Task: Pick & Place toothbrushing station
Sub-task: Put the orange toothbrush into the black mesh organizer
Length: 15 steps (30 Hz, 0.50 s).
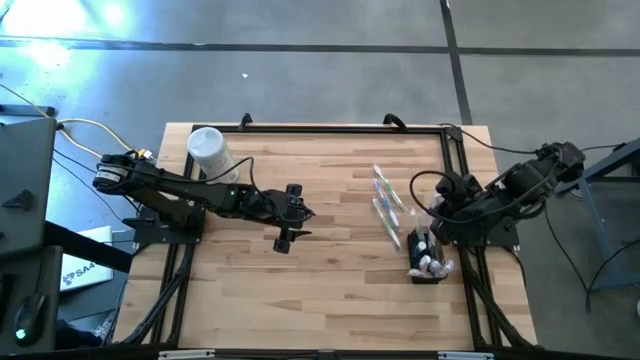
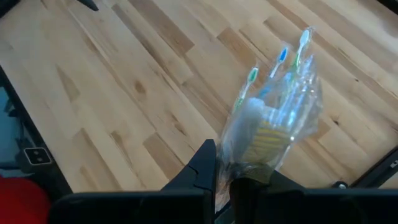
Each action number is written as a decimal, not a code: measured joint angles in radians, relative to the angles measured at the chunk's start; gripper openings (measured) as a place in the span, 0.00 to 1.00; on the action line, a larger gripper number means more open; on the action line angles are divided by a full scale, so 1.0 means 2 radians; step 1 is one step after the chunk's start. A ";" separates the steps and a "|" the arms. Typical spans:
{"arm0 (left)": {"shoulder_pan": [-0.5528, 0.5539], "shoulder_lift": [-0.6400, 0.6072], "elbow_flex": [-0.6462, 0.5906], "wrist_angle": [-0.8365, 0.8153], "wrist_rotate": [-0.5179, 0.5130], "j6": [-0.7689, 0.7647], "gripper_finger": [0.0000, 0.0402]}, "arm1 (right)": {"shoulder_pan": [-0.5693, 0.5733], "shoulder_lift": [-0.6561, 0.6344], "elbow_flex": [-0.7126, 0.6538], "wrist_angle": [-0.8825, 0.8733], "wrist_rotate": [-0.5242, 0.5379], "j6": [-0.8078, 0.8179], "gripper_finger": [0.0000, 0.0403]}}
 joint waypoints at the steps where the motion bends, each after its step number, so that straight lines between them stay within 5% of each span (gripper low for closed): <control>1: 0.000 0.000 0.000 0.000 0.000 0.000 0.58 | 0.000 0.002 0.000 0.000 0.001 0.000 0.03; 15: 0.000 0.000 0.000 -0.024 0.001 -0.013 0.58 | 0.016 -0.015 -0.001 -0.001 0.062 -0.015 0.03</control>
